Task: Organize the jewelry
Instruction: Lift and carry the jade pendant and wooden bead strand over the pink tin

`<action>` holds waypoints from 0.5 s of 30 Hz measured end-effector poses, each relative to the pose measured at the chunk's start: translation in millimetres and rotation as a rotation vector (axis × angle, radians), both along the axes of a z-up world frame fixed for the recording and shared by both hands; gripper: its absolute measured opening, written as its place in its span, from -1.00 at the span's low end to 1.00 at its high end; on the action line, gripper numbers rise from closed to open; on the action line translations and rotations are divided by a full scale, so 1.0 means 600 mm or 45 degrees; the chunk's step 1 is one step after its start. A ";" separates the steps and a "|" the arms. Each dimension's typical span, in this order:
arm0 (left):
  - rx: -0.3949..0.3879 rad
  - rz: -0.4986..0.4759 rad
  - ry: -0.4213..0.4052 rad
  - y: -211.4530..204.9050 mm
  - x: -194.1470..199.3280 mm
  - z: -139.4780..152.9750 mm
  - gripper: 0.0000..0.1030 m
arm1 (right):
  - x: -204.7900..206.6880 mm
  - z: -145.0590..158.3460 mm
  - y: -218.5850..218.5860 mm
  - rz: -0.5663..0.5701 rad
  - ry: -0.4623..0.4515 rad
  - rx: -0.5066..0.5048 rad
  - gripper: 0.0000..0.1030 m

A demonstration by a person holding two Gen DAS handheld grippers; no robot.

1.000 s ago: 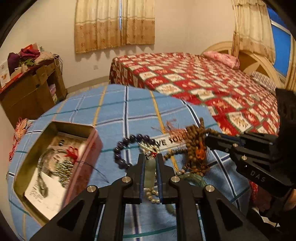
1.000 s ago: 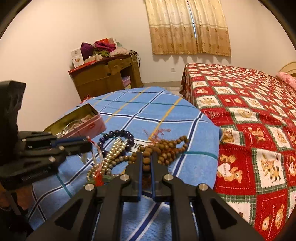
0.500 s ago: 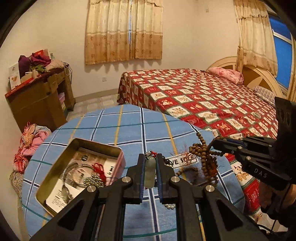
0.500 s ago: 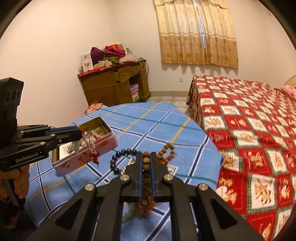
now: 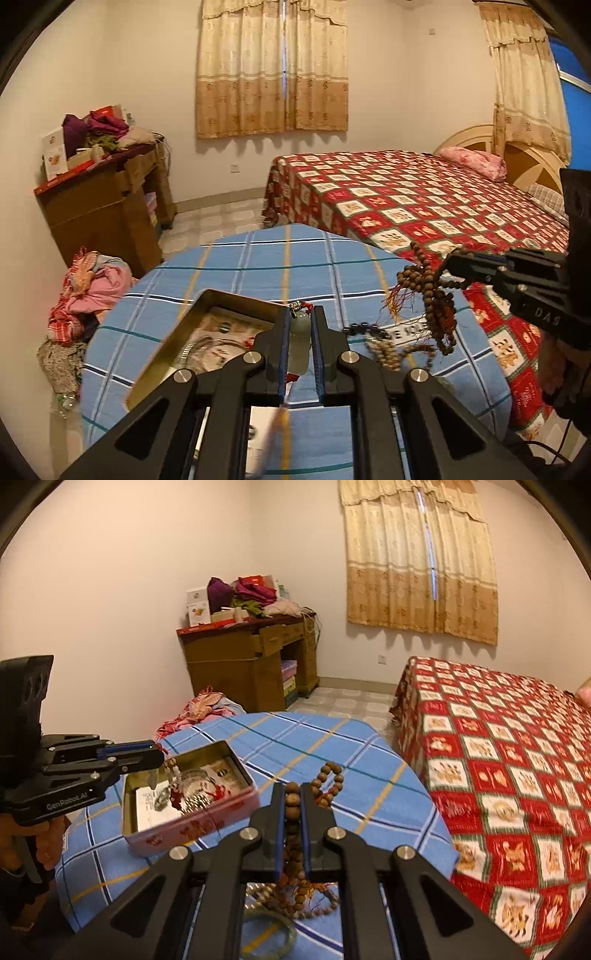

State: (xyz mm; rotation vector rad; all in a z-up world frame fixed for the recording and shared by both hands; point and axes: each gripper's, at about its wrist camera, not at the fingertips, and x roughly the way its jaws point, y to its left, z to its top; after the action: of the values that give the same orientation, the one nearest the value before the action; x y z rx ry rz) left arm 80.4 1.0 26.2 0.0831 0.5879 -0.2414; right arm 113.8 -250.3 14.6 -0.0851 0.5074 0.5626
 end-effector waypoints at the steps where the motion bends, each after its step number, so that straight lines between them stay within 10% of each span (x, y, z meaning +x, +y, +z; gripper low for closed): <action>1: 0.001 0.008 -0.003 0.006 0.001 0.001 -0.80 | 0.002 0.004 0.007 0.009 -0.006 -0.002 -0.80; 15: 0.006 0.160 0.000 0.096 0.012 -0.006 -0.80 | 0.016 0.029 0.128 0.178 -0.050 -0.044 -0.81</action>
State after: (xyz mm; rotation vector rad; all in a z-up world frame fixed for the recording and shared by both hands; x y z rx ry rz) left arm 87.5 58.7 22.5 0.0504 0.5911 -0.1180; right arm 123.2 -173.8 32.1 -0.1649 0.4751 0.6876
